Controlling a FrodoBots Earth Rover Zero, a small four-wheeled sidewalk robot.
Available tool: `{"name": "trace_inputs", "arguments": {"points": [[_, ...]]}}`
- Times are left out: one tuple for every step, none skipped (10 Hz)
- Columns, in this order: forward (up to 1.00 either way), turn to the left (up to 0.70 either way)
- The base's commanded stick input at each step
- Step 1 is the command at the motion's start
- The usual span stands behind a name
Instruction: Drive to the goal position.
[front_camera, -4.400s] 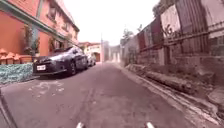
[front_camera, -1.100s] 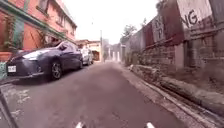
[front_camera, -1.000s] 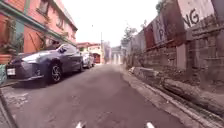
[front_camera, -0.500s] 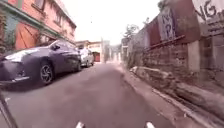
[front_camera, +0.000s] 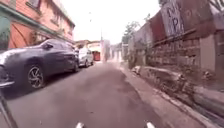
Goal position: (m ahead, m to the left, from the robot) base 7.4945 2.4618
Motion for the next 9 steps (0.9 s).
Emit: {"name": "trace_inputs", "arguments": {"points": [[0.47, 0.00], [0.45, 0.00], [0.44, 0.00], [0.43, 0.00], [0.42, 0.00], [0.40, 0.00], [0.39, 0.00], [0.37, 0.00], [0.36, 0.00]]}}
